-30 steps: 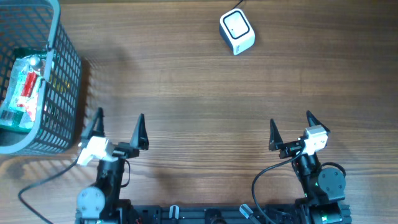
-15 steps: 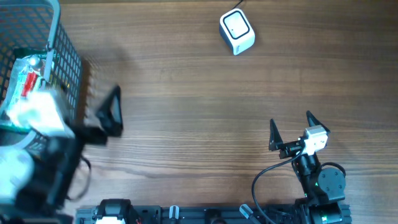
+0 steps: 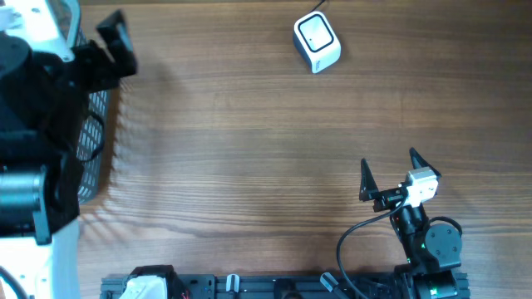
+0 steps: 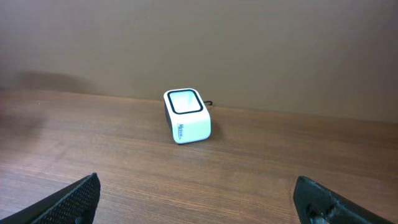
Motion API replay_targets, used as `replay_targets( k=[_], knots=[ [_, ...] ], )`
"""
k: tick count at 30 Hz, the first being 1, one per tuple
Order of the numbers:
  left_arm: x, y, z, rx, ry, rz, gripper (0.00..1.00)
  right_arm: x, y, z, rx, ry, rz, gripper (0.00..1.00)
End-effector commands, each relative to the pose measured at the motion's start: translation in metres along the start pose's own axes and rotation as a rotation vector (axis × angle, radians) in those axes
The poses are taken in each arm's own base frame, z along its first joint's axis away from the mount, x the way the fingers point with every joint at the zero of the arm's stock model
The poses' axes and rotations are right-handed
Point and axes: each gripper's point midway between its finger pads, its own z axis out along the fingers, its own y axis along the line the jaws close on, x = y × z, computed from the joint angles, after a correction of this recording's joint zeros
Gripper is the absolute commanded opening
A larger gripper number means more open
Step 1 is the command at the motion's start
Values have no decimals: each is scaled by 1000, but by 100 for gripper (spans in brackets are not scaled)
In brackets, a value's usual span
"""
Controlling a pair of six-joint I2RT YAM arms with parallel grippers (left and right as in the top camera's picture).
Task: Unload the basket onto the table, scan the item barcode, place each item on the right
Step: 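Reach the left gripper into the grey basket toward the Kleenex pack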
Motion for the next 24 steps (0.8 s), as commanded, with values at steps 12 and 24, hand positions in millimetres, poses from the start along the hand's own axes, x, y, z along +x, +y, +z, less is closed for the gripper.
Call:
replay_targets(
  k=[12, 24],
  knots=[
    [94, 198, 39, -492, 383, -358, 93, -2, -3, -1, 14, -10, -11, 100],
    [185, 235, 59, -576, 717, -432, 93, -2, -3, -1, 14, -10, -11, 100]
  ],
)
